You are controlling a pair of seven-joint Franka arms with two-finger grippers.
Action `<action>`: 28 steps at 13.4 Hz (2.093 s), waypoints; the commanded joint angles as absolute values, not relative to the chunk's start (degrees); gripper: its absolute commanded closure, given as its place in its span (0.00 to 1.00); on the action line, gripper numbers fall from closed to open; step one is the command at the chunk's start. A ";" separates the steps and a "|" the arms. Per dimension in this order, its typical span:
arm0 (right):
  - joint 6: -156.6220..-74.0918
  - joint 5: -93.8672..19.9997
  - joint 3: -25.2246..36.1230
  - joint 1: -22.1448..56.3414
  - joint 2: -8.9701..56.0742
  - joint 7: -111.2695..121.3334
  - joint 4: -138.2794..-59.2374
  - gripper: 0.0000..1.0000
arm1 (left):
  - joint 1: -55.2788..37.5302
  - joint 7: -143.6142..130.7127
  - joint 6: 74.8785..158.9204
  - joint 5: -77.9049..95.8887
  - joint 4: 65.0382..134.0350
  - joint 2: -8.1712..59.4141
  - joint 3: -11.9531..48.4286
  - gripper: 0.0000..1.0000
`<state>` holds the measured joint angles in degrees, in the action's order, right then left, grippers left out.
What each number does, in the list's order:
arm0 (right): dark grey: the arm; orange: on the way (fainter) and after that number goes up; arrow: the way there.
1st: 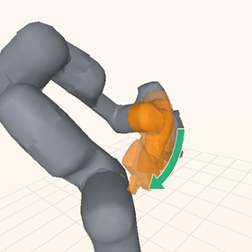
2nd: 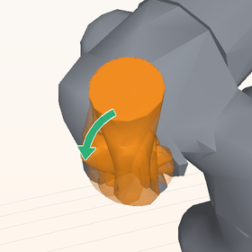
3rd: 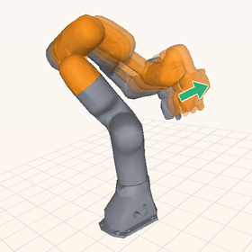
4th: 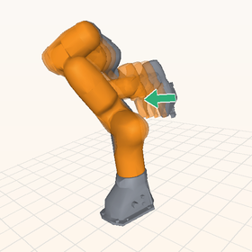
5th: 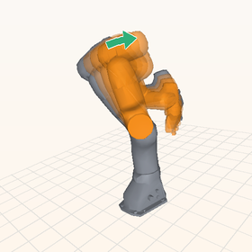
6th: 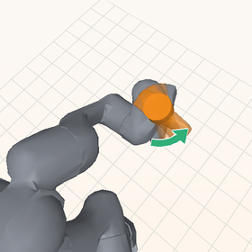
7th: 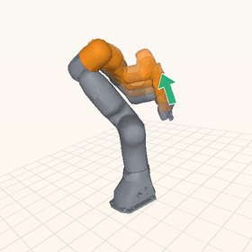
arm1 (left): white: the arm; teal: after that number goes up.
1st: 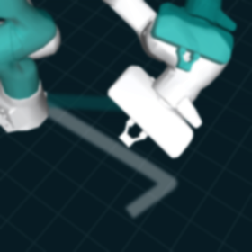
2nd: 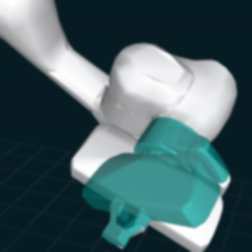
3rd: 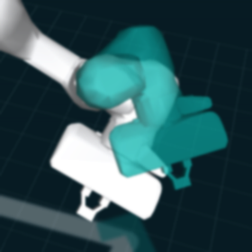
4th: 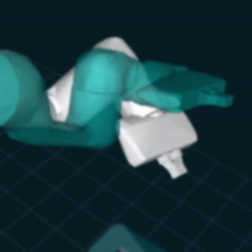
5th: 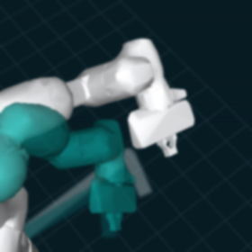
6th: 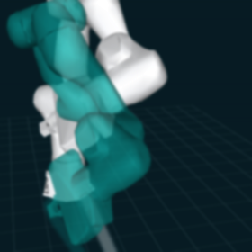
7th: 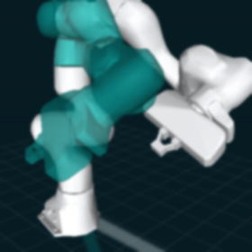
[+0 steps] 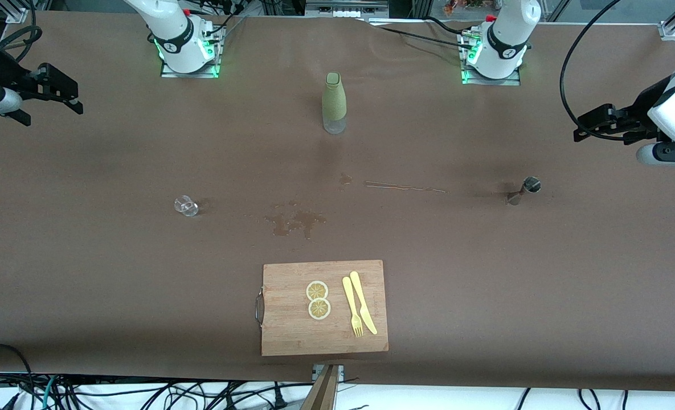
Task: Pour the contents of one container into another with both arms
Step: 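Move the right gripper toward the glass beaker while the left gripper approaches the jigger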
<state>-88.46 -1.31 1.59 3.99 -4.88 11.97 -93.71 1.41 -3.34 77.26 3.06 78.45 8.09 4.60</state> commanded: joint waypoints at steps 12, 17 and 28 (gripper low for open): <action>-87.45 -1.67 1.84 3.78 -5.80 12.39 -94.66 0.00 | 1.67 -3.87 77.08 2.20 76.82 8.88 4.92 0.00; -87.98 -2.02 1.84 3.69 -5.54 13.35 -94.57 0.00 | 1.67 -3.69 77.08 2.20 76.82 8.88 4.92 0.00; -88.24 -9.04 11.06 3.60 -2.56 47.50 -96.68 0.00 | 3.25 -3.34 77.17 2.29 75.41 10.81 4.75 0.00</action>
